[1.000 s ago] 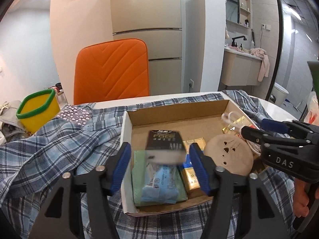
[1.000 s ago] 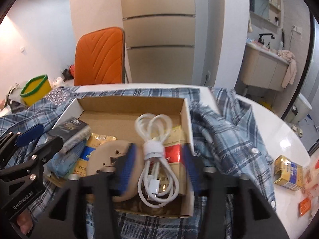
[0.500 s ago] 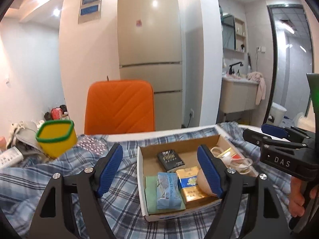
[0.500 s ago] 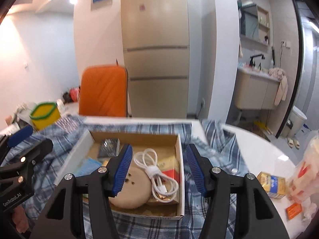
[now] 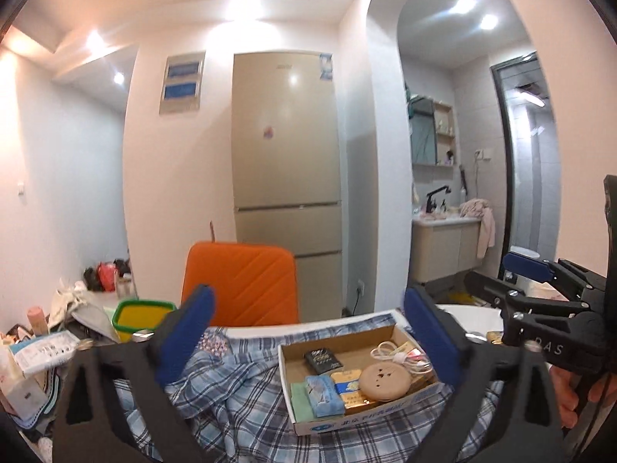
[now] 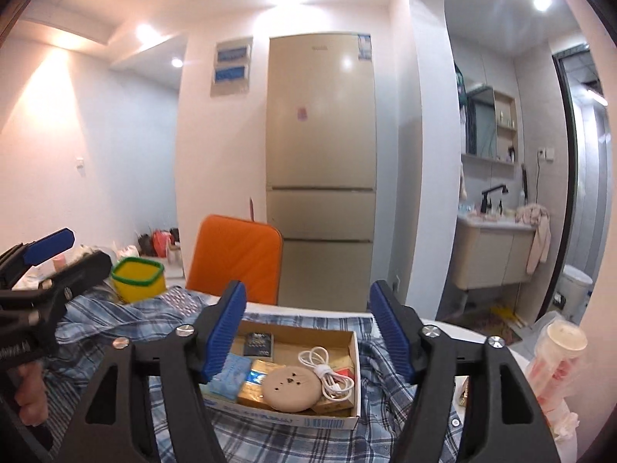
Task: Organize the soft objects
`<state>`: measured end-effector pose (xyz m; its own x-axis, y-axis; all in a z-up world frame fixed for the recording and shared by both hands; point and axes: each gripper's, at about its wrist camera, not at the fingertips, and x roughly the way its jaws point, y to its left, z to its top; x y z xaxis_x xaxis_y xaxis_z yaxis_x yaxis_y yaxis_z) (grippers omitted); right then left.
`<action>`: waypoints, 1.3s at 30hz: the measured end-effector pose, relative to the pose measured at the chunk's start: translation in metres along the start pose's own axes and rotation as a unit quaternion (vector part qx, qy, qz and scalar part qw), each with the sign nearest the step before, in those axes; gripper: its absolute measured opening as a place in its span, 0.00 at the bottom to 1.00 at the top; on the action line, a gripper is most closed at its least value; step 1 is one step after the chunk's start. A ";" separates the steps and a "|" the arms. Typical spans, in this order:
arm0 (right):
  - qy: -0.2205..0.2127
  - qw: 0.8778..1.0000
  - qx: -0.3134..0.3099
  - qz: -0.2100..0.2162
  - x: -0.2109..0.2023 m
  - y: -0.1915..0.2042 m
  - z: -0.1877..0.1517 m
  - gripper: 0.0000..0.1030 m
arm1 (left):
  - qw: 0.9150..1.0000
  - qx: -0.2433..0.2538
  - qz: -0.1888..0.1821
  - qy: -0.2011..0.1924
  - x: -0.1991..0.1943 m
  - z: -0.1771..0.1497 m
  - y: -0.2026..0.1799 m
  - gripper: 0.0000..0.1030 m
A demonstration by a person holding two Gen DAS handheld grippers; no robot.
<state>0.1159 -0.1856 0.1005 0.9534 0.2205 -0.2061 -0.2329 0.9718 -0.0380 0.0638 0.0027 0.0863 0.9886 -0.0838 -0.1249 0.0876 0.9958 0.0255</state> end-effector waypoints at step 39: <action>-0.059 0.998 -0.003 -0.038 -0.052 0.009 -0.091 1.00 | 1.000 0.006 -0.006 -0.017 -0.035 -0.093 -0.003 1.00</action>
<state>0.0463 -0.1962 0.0216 0.9841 0.1554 -0.0863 -0.1604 0.9856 -0.0542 0.0171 0.0058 -0.0017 0.9910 -0.0970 -0.0918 0.1006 0.9943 0.0360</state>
